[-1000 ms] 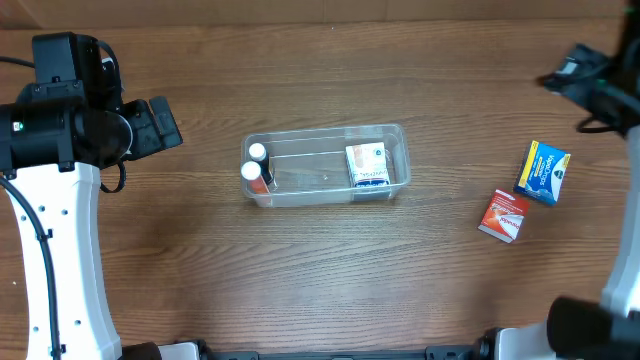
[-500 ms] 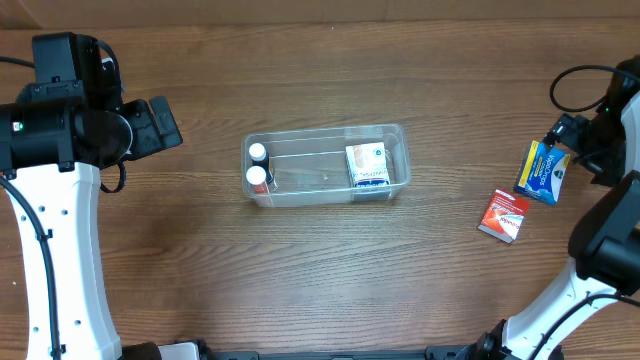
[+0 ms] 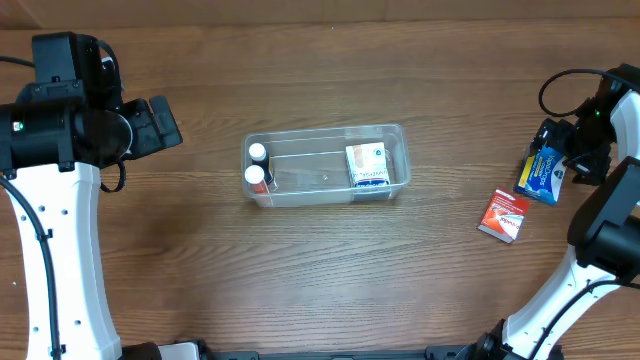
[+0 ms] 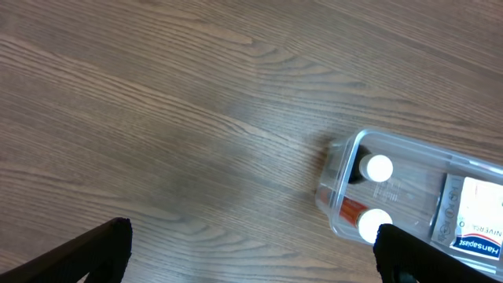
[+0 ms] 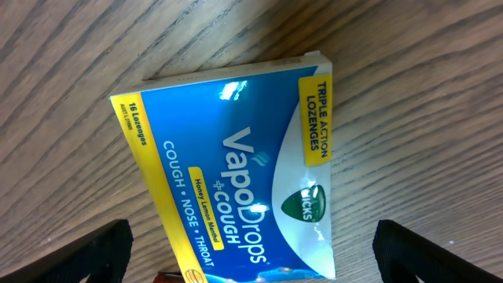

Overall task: Pack container
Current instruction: 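Grasp the blue-yellow VapoDrops box with the right gripper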

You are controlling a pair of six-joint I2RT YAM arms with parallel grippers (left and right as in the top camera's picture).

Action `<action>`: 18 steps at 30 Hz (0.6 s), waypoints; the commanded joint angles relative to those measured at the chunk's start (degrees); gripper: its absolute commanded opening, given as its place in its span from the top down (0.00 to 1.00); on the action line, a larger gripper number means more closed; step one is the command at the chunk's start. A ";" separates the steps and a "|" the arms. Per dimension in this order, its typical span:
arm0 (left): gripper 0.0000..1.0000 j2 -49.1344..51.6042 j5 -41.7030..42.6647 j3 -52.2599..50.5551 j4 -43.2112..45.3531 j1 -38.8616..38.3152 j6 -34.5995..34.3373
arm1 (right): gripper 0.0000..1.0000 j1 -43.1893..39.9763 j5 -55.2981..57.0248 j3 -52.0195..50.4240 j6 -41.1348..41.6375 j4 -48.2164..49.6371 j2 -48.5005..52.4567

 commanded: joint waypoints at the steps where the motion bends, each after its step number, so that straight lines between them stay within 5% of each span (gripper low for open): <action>1: 0.00 0.35 0.42 -0.35 0.61 0.24 0.87 | 0.00 0.07 -0.42 -0.07 -0.46 -0.13 3.19; 8: 0.00 0.35 0.44 -0.35 0.61 0.24 0.87 | 0.00 0.13 -0.39 -1.01 -0.44 0.48 5.99; 13: 0.00 0.35 0.44 -0.35 0.61 0.24 0.87 | 0.28 0.17 -0.48 -0.98 -0.39 0.20 6.01; 18: 0.00 0.35 0.42 -0.35 0.61 0.24 0.87 | 0.37 0.61 -1.73 0.31 -0.15 -1.18 4.13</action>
